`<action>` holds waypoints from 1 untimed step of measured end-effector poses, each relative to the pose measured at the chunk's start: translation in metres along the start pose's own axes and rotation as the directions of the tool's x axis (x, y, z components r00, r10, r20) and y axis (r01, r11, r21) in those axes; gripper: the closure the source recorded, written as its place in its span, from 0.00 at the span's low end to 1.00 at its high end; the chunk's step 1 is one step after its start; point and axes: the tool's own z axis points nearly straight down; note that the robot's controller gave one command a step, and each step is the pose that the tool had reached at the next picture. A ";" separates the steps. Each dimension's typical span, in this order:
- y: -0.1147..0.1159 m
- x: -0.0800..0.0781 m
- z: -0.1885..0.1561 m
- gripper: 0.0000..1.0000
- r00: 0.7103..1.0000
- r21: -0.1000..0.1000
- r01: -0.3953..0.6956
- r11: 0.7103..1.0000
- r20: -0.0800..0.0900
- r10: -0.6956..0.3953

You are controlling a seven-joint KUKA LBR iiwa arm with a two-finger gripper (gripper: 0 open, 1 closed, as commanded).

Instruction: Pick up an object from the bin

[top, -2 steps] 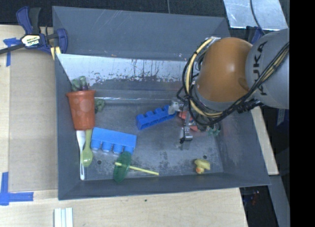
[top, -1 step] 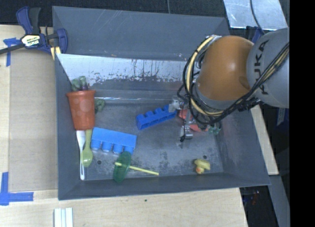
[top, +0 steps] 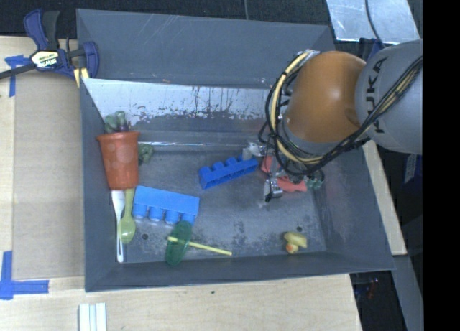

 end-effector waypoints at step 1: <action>-0.003 -0.021 0.040 0.00 0.996 0.000 0.093 0.996 -0.004 -0.093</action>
Offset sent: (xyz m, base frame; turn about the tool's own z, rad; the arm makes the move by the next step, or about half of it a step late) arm 0.0547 0.0036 -0.0661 -0.0553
